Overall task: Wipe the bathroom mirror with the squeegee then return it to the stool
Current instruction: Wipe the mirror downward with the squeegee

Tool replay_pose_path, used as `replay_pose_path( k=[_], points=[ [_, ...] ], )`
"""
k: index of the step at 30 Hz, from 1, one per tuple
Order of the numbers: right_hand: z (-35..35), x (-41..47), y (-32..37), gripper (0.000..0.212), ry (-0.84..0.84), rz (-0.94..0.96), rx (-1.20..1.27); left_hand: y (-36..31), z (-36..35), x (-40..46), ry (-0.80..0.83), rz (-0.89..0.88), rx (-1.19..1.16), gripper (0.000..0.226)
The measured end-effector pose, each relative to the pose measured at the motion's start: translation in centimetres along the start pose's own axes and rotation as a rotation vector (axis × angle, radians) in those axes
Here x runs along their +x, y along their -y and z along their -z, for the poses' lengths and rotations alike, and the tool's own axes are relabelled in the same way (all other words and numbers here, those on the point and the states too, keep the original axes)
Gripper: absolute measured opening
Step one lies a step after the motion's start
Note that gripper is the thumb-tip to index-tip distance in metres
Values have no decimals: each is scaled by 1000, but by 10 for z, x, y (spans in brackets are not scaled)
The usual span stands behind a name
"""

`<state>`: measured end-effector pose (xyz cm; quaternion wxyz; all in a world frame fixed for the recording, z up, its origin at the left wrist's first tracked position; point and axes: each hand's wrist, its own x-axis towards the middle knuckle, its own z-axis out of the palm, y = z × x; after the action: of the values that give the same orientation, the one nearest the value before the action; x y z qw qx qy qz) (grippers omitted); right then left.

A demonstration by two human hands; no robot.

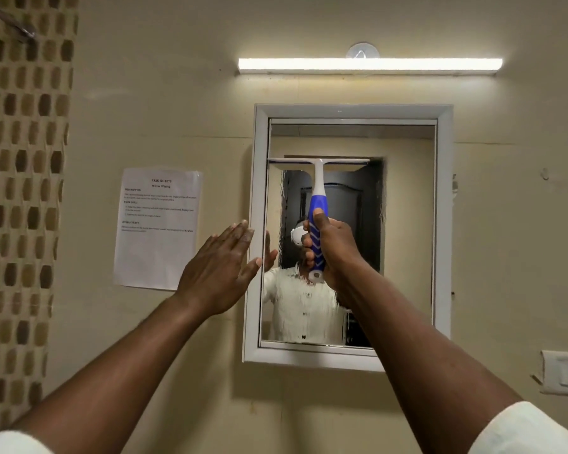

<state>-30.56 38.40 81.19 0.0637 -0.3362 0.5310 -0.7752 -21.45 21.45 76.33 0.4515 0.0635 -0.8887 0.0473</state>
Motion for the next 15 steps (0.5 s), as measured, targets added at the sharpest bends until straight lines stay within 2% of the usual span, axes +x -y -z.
replay_pose_path(
  k=[9,15],
  points=[
    [8,-16,-28,29,58,-79,41,8,-9,-16,50,41,-15,63],
    [10,-33,-53,30,23,-66,0,17,-20,-37,105,68,-21,63]
  ],
)
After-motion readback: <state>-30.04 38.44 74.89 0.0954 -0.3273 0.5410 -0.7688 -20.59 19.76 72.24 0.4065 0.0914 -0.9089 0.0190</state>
